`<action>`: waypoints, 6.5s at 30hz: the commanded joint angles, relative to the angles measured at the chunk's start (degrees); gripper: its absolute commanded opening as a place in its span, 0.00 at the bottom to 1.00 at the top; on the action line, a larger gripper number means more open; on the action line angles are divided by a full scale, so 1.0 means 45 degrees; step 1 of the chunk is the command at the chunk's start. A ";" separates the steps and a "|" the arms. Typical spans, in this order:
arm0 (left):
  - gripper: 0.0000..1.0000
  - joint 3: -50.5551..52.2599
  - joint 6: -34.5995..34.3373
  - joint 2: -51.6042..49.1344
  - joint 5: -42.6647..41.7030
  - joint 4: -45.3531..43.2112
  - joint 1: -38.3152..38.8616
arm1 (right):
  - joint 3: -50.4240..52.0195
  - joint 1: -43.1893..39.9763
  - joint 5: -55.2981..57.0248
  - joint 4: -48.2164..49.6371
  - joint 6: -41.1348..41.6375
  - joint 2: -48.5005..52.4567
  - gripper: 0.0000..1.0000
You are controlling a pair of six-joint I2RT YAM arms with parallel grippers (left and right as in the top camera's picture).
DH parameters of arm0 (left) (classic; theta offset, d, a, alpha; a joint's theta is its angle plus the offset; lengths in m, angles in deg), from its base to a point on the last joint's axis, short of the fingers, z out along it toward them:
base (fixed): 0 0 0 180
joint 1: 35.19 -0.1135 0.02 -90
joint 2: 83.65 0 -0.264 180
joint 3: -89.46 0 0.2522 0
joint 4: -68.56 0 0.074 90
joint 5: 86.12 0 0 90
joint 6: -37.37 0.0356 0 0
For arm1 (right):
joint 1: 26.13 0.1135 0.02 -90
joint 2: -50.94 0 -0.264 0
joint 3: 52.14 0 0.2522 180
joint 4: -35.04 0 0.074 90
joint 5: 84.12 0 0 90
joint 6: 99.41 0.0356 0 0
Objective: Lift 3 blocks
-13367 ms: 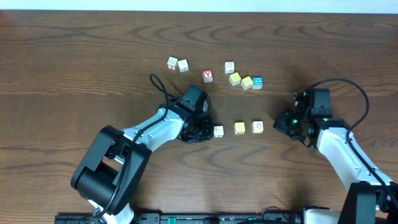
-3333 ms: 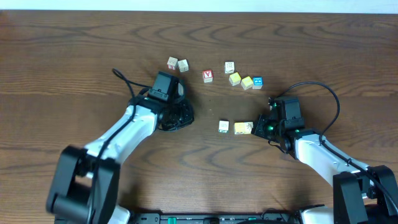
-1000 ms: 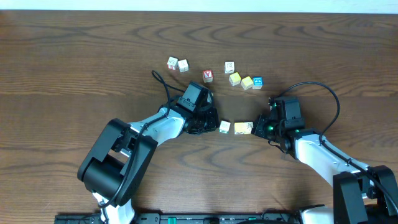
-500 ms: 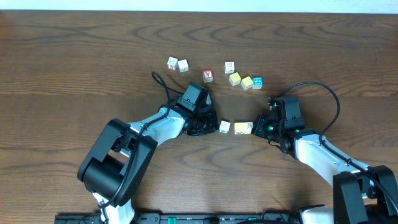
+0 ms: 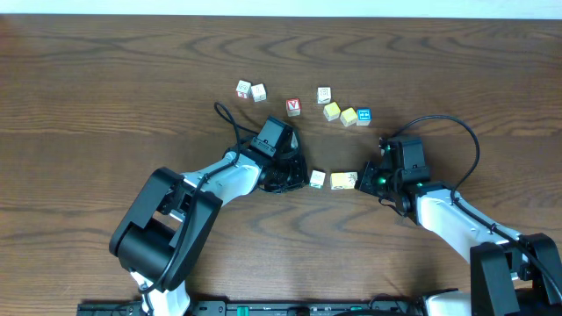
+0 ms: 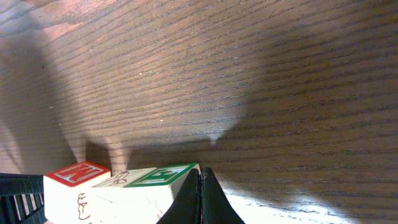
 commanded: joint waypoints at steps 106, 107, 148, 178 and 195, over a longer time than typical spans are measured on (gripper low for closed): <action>0.07 0.0107 -0.1302 0.1180 0.0117 0.2186 -0.0010 | 0.0058 0.0102 -0.0097 0.0010 0.0058 0.0083 0.01; 0.07 0.0107 -0.1302 0.1180 0.0117 0.2521 0.0107 | 0.0058 0.0102 -0.0097 0.0024 0.0058 0.0083 0.01; 0.07 0.0112 -0.2132 0.0617 0.3585 0.0695 0.3458 | 0.0058 0.0102 -0.0097 0.0034 0.0058 0.0083 0.01; 0.07 0.0107 -0.2132 0.0379 0.3857 -0.0058 0.3458 | 0.0058 0.0102 -0.0097 0.0034 0.0058 0.0083 0.01; 0.08 0.0107 -0.2132 0.0379 0.3852 -0.0495 0.3458 | 0.0058 0.0102 -0.0097 0.0034 0.0058 0.0083 0.01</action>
